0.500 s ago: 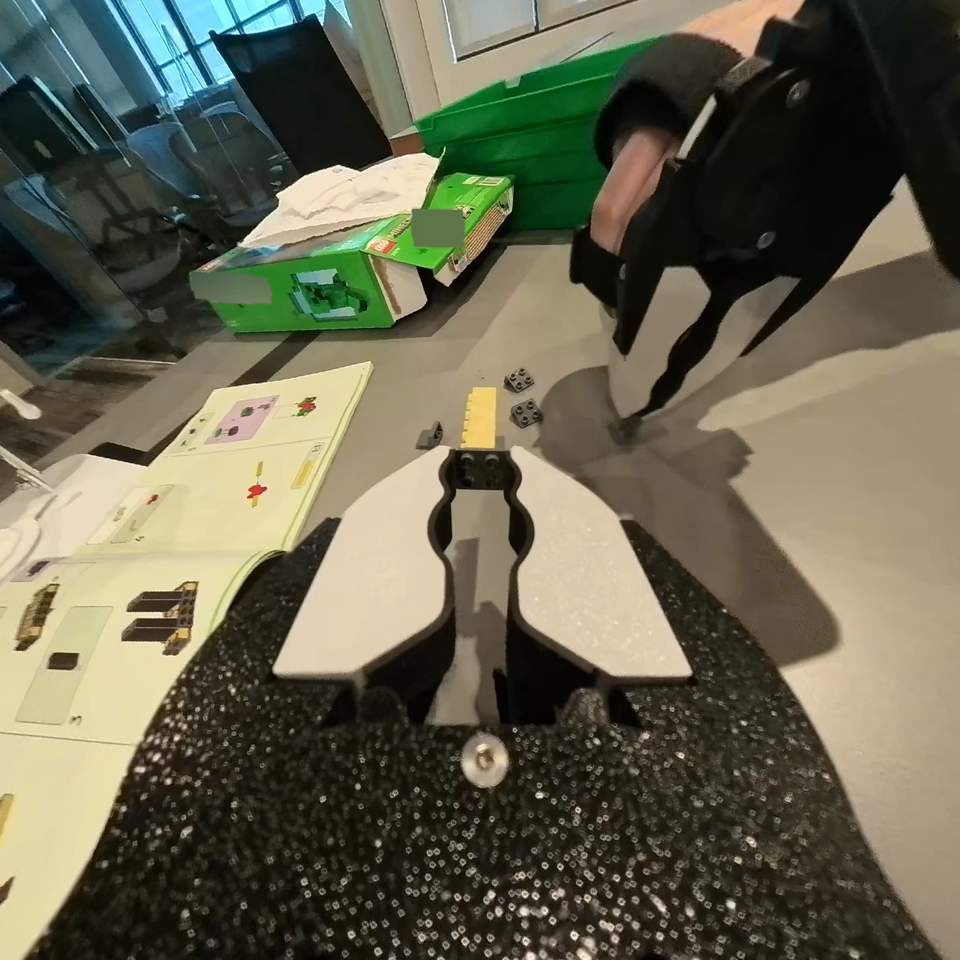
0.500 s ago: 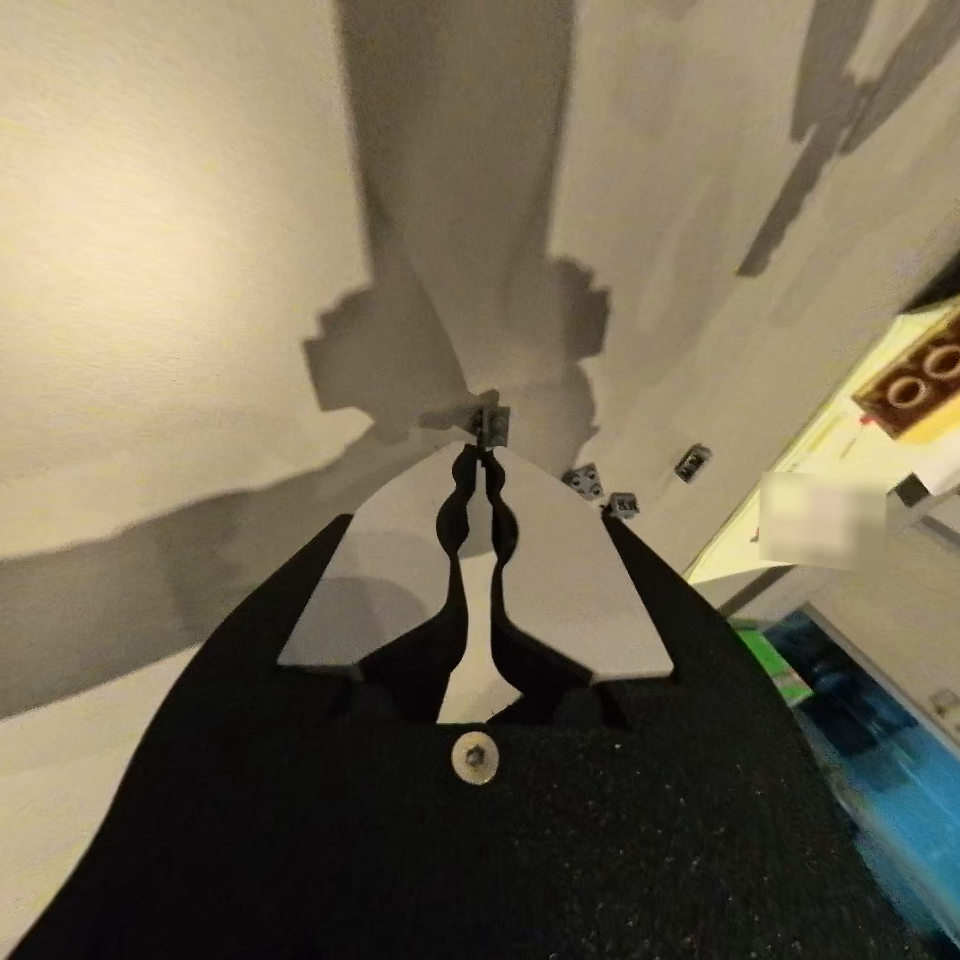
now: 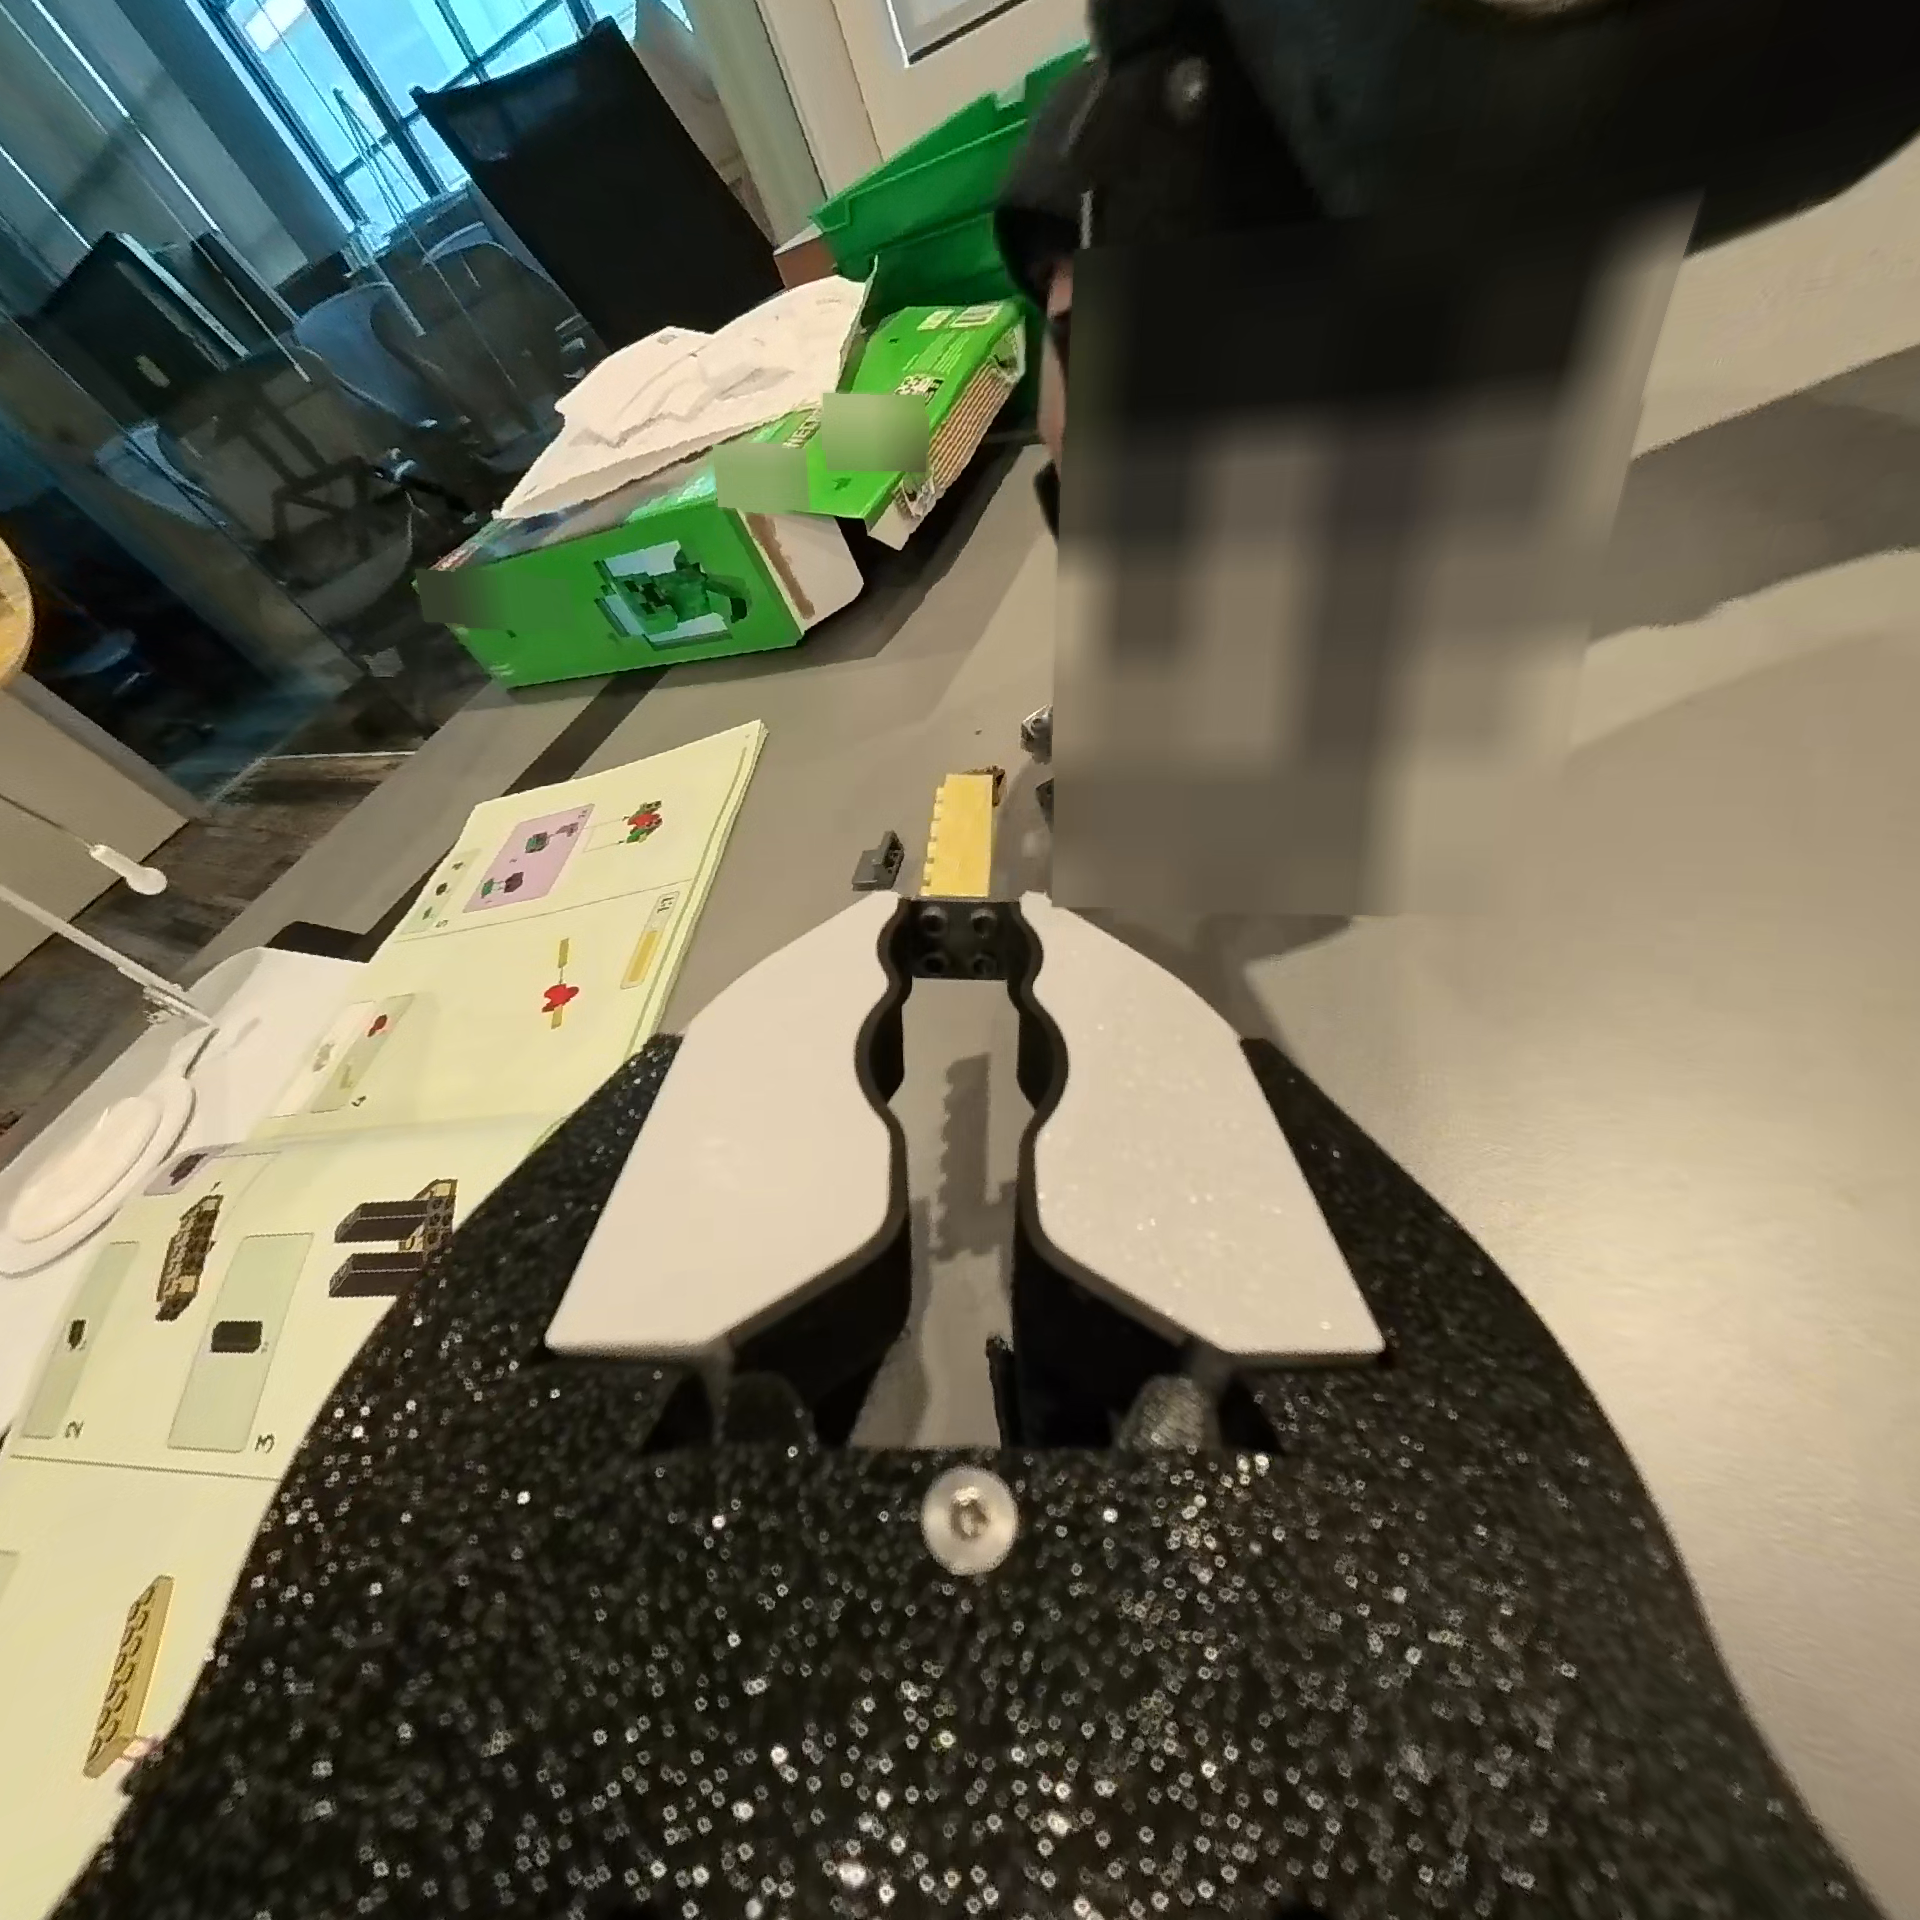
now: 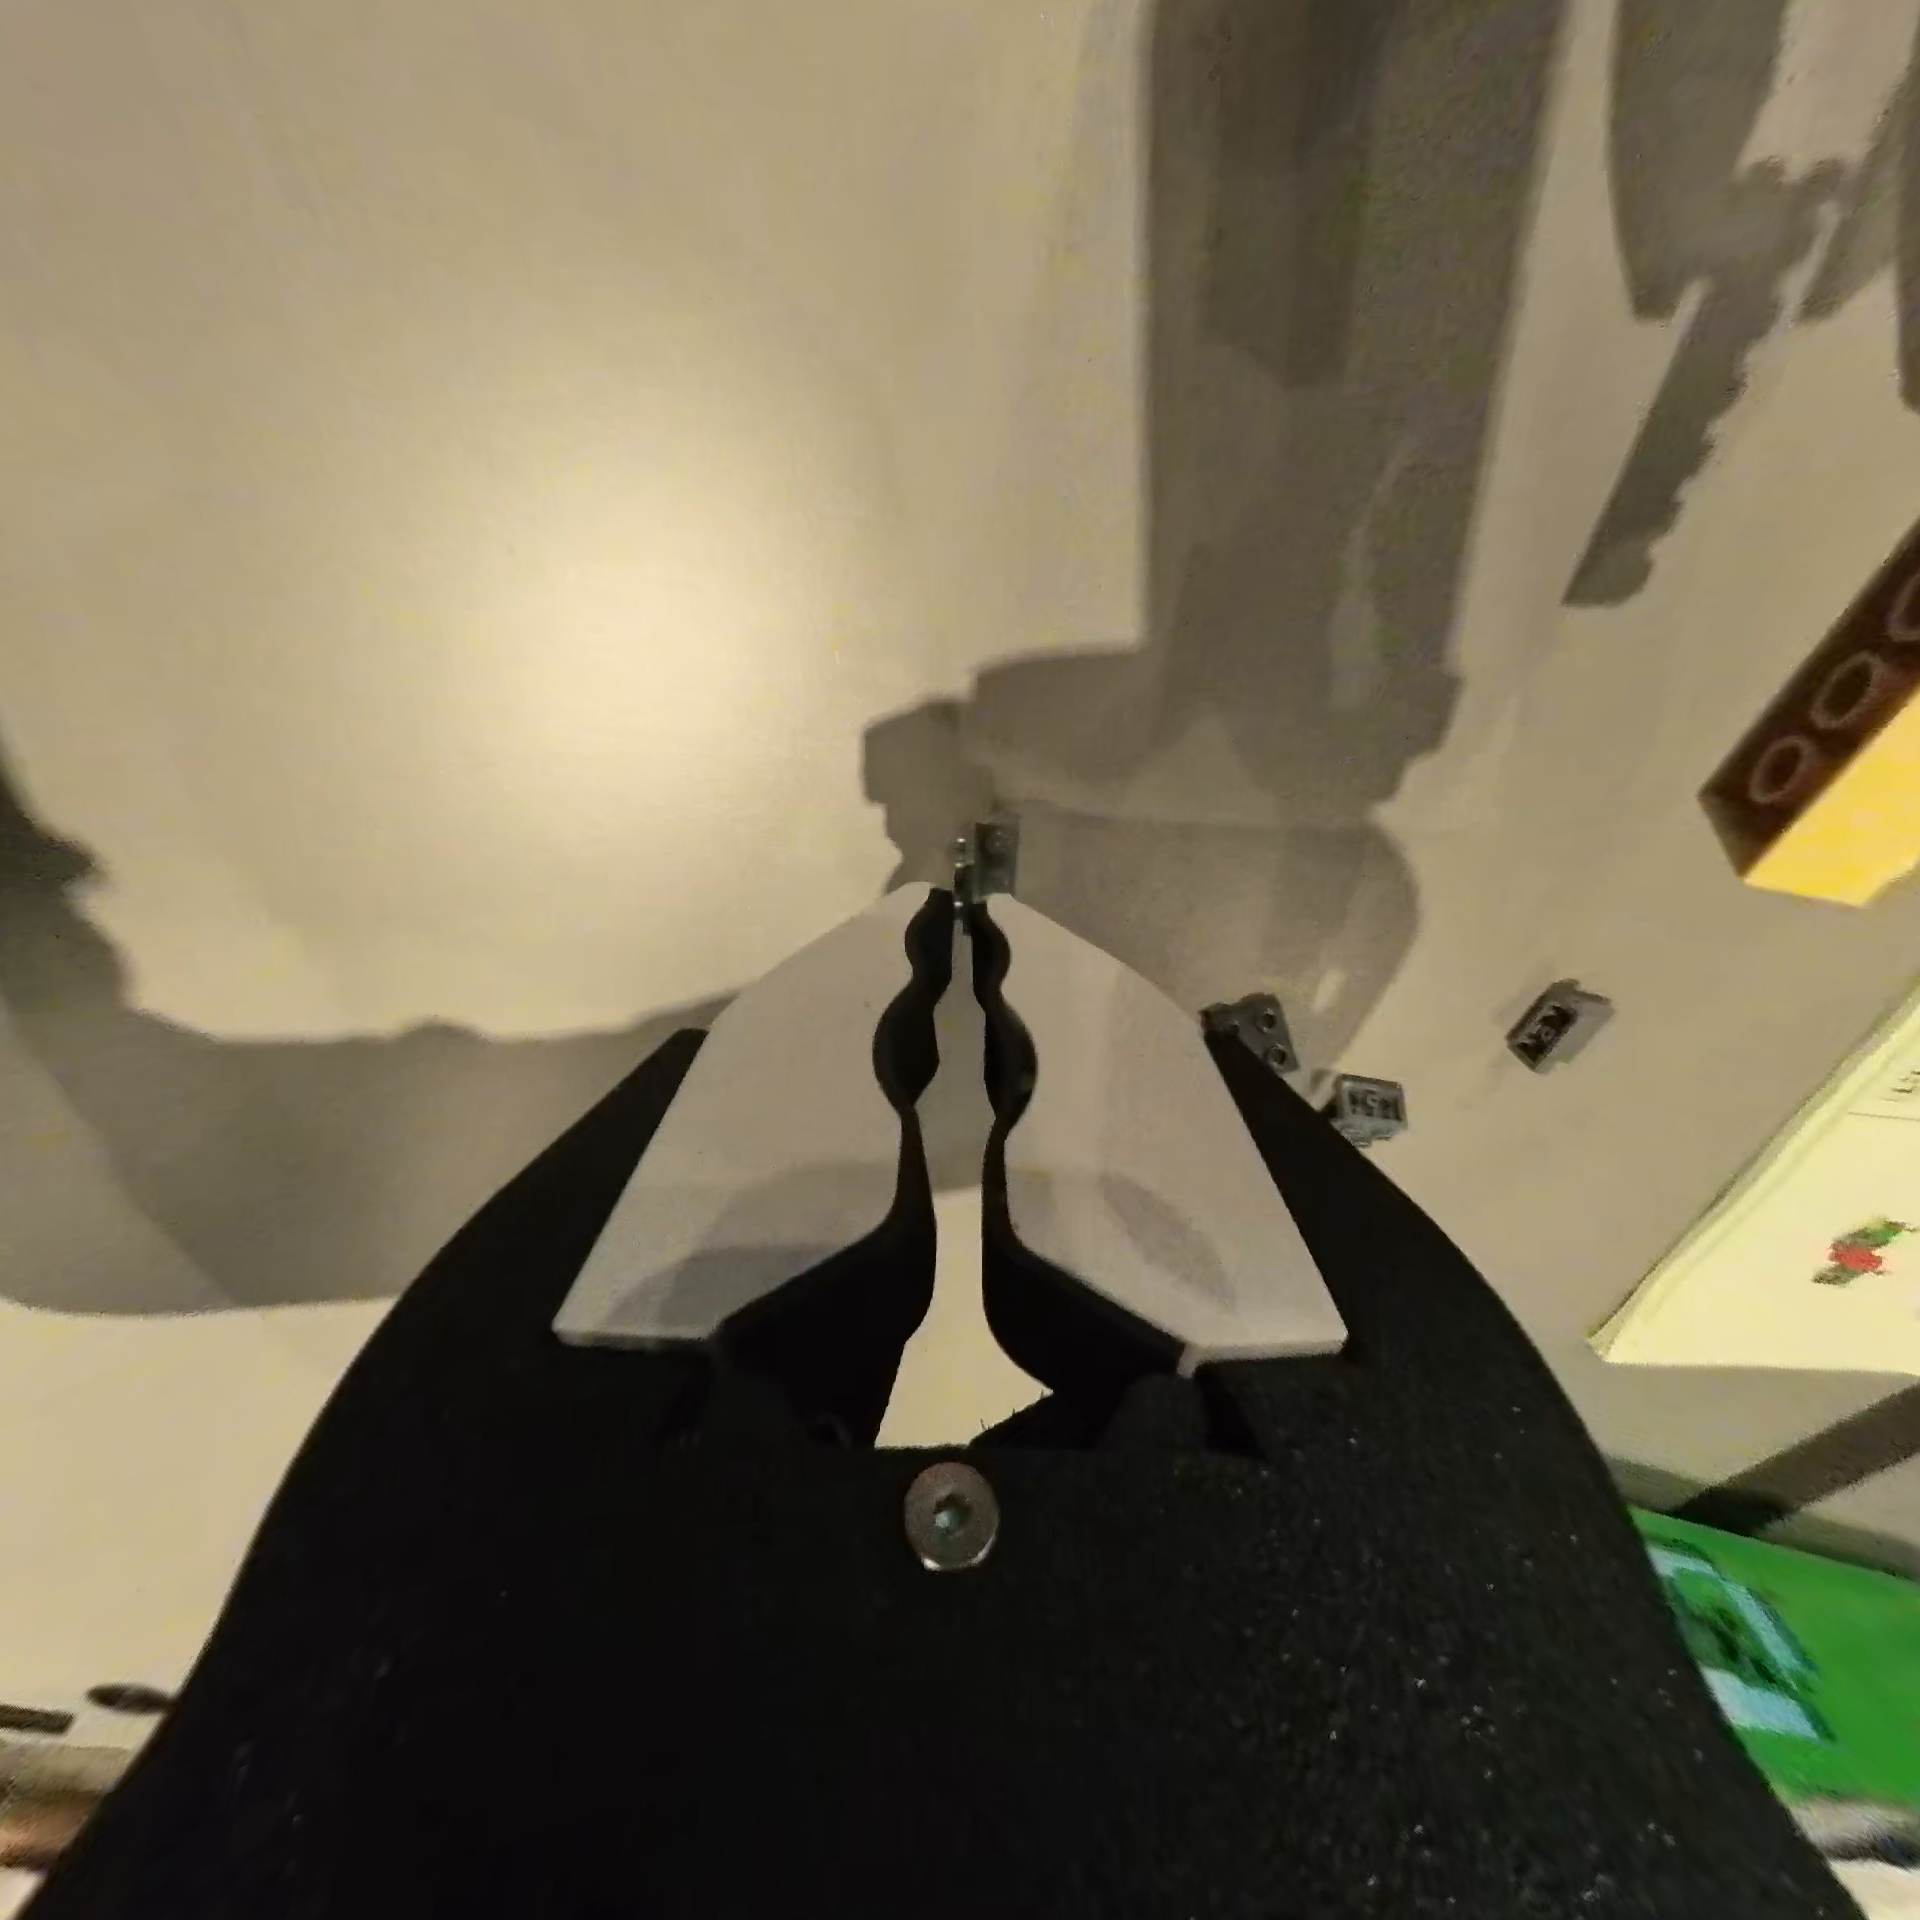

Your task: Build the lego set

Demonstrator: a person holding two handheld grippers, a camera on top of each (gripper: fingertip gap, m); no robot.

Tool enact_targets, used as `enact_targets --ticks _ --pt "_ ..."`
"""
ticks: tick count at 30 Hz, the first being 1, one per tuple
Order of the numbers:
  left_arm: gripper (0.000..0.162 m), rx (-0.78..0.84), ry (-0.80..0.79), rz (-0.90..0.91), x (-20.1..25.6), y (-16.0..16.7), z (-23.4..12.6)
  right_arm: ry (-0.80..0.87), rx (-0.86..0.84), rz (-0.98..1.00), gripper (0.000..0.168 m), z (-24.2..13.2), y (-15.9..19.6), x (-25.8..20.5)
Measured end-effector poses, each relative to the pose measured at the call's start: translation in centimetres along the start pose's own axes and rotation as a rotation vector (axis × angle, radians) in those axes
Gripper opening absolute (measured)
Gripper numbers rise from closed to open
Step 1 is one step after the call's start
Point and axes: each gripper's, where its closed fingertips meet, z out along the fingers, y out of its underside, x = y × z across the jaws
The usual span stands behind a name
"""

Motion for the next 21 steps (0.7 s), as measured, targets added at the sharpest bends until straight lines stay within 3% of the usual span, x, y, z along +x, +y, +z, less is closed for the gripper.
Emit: enact_targets --ticks 14,21 --pt "0.016 -0.008 0.003 0.02 0.2 0.07 0.14 -0.039 -0.045 0.022 0.003 0.45 0.52 0.05" --pt "0.016 -0.008 -0.004 0.02 0.06 0.05 0.09 0.015 0.041 0.075 0.019 -0.52 -0.26 0.24"
